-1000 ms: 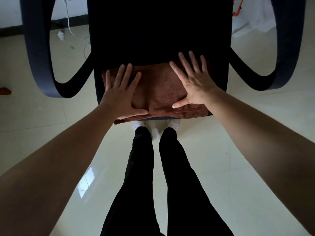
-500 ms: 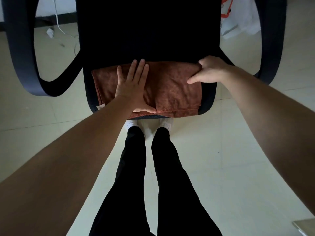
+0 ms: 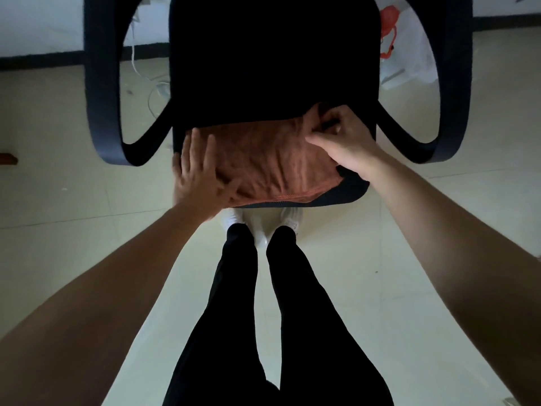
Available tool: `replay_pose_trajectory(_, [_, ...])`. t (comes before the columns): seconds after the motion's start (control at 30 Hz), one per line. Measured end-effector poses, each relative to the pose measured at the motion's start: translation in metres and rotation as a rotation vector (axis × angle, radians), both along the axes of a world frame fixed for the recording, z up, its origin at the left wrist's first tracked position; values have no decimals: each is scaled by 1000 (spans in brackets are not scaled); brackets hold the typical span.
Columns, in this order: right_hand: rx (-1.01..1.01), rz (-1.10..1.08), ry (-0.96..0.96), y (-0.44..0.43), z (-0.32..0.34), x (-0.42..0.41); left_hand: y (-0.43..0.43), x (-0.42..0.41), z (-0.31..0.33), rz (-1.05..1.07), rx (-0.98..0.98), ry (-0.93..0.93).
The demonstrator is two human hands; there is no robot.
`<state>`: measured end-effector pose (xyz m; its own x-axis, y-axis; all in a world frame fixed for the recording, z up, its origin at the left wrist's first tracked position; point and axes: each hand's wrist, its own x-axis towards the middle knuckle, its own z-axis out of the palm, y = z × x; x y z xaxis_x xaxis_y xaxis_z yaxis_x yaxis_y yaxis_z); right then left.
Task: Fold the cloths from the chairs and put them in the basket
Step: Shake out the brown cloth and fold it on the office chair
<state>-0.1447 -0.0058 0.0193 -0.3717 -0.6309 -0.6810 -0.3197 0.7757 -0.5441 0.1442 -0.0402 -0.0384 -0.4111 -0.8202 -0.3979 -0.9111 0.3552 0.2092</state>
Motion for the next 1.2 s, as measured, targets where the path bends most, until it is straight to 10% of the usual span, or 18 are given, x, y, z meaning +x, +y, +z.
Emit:
replay_pose_trajectory(0.2, [-72, 208, -1, -46, -6, 107, -21, 35, 13, 913, 386, 343])
replay_pose_trajectory(0.33, [98, 324, -335, -50, -39, 169, -32, 48, 15, 1278, 633, 611])
replay_pose_trajectory(0.5, [62, 21, -510, -36, -32, 159, -36, 43, 15, 1279, 746, 620])
replay_pose_trajectory(0.67, [-38, -45, -125, -3, -32, 111, -37, 34, 9, 1198, 699, 489])
replay_pose_trajectory(0.9, [72, 125, -20, 21, -52, 103, -27, 11, 12, 687, 441, 153])
replay_pose_trajectory(1.2, [123, 328, 140, 32, -53, 115, -20, 22, -1, 720, 538, 185])
